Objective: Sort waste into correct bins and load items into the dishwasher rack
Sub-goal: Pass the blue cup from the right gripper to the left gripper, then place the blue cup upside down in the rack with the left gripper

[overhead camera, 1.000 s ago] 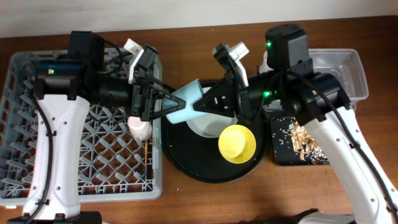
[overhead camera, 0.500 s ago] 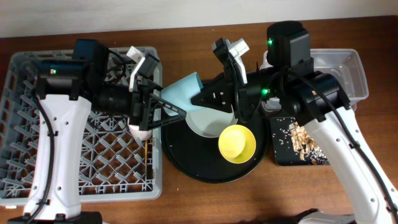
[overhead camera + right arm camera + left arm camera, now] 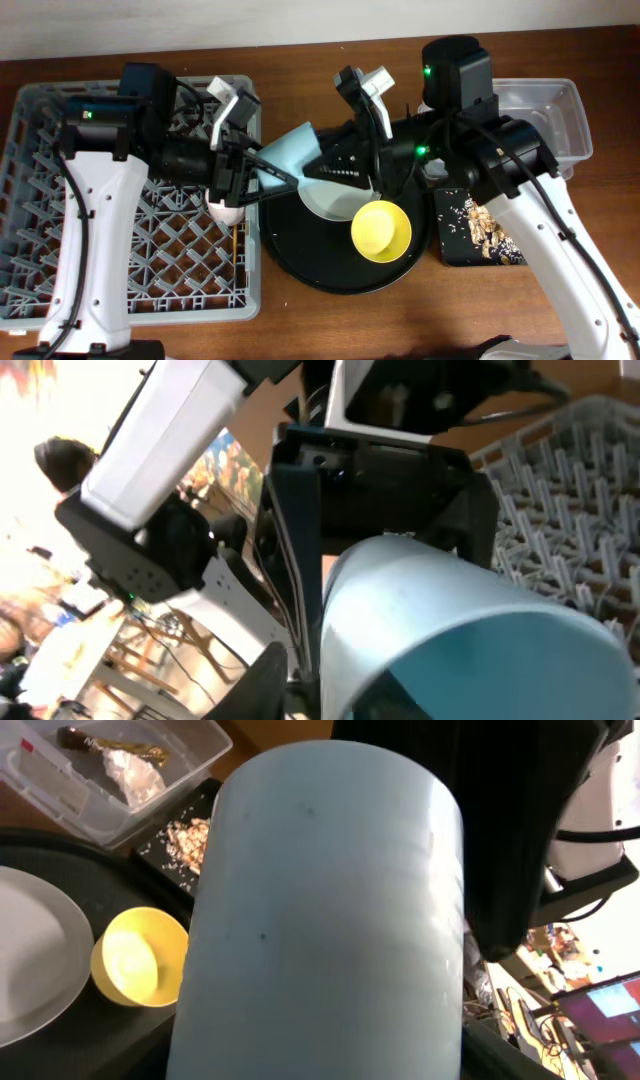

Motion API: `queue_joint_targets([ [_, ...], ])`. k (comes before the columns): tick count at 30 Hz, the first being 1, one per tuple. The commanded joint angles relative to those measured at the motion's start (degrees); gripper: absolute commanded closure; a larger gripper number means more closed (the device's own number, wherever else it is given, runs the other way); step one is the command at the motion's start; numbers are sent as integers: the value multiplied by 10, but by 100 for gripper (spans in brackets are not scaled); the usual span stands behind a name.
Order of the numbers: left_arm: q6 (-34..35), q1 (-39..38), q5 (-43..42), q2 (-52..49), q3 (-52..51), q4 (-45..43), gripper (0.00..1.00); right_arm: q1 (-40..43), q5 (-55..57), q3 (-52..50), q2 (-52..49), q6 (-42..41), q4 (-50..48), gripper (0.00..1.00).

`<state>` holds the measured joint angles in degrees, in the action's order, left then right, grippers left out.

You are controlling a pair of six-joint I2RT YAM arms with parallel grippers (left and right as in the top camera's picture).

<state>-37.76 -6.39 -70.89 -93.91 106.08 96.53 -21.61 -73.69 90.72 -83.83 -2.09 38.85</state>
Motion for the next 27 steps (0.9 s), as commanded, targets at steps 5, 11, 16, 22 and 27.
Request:
queue_joint_targets([
  [5,114,111,130,4,9,2,39,34,72,-2,2,1,35,31],
  [11,376,196,522,4,8,-15,39,47,360,-2,1,1,187,1],
  [16,467,196,655,3,8,-28,38,47,481,-5,-1,1,236,1],
  [22,512,193,702,2,-27,-47,38,47,489,-5,-1,1,235,1],
  [27,512,165,692,2,-113,-63,38,48,489,-5,-1,1,235,1],
])
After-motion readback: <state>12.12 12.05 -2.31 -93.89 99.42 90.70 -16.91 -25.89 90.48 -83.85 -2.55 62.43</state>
